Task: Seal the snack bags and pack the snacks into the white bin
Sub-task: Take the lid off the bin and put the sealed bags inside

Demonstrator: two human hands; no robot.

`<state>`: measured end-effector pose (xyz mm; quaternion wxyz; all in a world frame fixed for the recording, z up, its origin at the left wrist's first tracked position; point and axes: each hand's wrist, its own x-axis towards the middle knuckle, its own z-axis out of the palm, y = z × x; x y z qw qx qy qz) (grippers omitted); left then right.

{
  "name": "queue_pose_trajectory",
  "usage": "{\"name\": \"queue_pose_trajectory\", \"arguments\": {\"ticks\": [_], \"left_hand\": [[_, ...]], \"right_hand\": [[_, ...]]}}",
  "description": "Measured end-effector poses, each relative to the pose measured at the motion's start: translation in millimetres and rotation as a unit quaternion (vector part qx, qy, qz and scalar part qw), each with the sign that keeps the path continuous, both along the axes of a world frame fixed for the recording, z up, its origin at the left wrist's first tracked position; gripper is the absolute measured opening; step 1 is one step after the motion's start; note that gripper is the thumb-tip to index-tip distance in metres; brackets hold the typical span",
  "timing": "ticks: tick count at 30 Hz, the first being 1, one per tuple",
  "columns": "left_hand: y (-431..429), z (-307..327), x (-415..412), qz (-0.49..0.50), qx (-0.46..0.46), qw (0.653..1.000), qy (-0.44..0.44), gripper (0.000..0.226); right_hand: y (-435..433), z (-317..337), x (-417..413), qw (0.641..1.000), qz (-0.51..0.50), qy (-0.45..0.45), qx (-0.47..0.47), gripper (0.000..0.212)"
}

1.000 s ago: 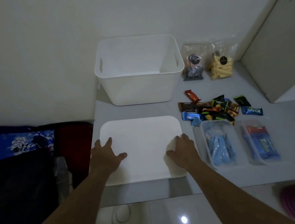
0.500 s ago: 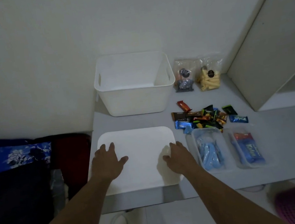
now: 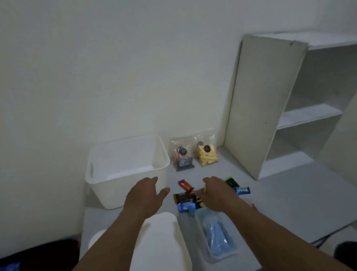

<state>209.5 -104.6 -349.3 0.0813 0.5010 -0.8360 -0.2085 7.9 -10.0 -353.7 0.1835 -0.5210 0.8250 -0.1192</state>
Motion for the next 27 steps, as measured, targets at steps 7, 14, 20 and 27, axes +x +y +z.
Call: {"name": "queue_pose_trajectory", "arguments": {"ticks": [7, 14, 20, 27], "left_hand": [[-14.4, 41.6, -87.9, -0.044, -0.005, 0.998, 0.045, 0.062], [-64.0, 33.5, -185.7, -0.004, 0.041, 0.990, 0.137, 0.036], [-132.9, -18.3, -256.2, 0.071, 0.040, 0.982, 0.169, 0.024], [-194.8, -96.8, -303.8, 0.175, 0.023, 0.969, 0.170, 0.031]], "right_hand": [[-18.3, 36.8, -84.0, 0.999, -0.020, 0.029, -0.017, 0.060], [-86.8, 24.5, -179.7, 0.998, -0.019, -0.026, -0.047, 0.057], [-172.2, -25.5, -256.9, 0.995, -0.028, -0.076, -0.060, 0.059], [-249.2, -97.5, -304.0, 0.976, -0.082, -0.165, -0.121, 0.073]]}}
